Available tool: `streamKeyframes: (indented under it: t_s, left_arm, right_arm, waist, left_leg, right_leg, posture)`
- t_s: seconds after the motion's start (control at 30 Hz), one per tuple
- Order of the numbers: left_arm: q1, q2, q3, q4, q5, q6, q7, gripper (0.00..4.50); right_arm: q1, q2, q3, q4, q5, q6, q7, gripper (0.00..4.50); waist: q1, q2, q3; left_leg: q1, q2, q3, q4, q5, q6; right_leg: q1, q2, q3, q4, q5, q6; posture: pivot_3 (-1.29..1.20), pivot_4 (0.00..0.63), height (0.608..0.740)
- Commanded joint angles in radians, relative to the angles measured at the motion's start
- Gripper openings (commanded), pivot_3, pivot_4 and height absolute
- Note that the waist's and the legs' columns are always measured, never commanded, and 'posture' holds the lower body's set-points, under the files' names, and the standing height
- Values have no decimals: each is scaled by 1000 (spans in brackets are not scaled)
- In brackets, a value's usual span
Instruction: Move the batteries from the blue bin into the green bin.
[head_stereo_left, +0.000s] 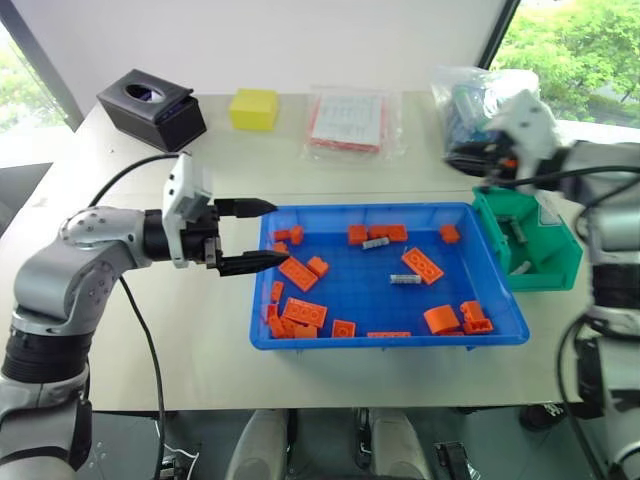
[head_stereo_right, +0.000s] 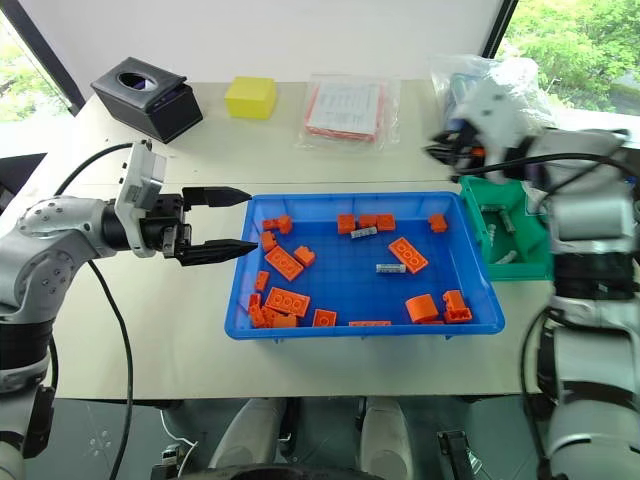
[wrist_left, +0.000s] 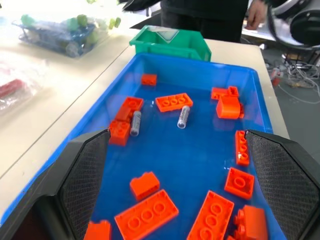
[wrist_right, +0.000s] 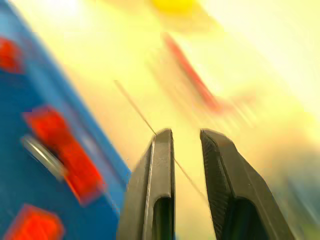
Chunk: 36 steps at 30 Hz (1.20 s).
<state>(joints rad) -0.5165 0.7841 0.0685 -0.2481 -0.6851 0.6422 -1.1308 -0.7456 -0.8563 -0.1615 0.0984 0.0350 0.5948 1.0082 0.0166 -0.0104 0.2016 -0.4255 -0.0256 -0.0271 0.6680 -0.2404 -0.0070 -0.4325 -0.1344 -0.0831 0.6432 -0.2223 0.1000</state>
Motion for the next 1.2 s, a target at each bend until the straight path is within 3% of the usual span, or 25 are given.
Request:
streamKeyframes:
  t_s: [0.03,0.17,0.27,0.33,0.67,0.93,1.2]
  left_arm:
    - [-42,-5,-7,30,8,-24,-22,4500]
    - [-87,-23,-29,75,27,-40,-42,4500]
    - [-103,-31,-38,90,34,-48,-48,4500]
    - [-103,-30,-38,88,35,-51,-52,4500]
    - [-13,32,21,-9,13,-26,-43,4500]
    - [44,52,65,-78,-13,0,2,4500]
    - [60,61,83,-98,-24,8,23,4500]
  right_arm:
    - [71,-39,-80,-187,99,112,11,884]
    - [87,-12,10,-299,162,148,24,884]
    - [89,11,133,-273,117,0,37,1736]
    - [84,28,235,-205,58,-162,66,2644]
    - [-98,166,470,214,-46,-553,221,2644]
    - [-224,266,522,568,-122,-730,263,2644]
    - [-309,327,537,788,-175,-771,281,2644]
  waist:
    - [-7,0,0]
    - [-35,0,0]
    - [-36,0,0]
    - [-32,0,0]
    - [-34,-1,1]
    - [-28,-1,1]
    - [-35,-1,1]
  left_leg:
    - [0,0,0,0,0,0]
    - [3,3,1,0,0,0]
    - [5,4,0,0,0,0]
    - [5,3,1,0,0,0]
    - [3,2,0,0,0,0]
    - [3,2,-1,0,0,0]
    - [3,2,-1,0,0,0]
  right_leg:
    - [0,0,0,0,0,0]
    - [0,1,1,2,-1,-1]
    - [0,2,1,3,-1,-1]
    - [0,2,1,3,-1,-1]
    - [0,2,1,2,-1,-1]
    - [0,2,1,3,-1,-1]
    - [0,2,1,3,-1,-1]
  posture:
    - [0,150,692]
    - [0,150,692]
    - [0,150,692]
    - [0,150,692]
    - [0,150,692]
    - [0,150,692]
    - [0,150,692]
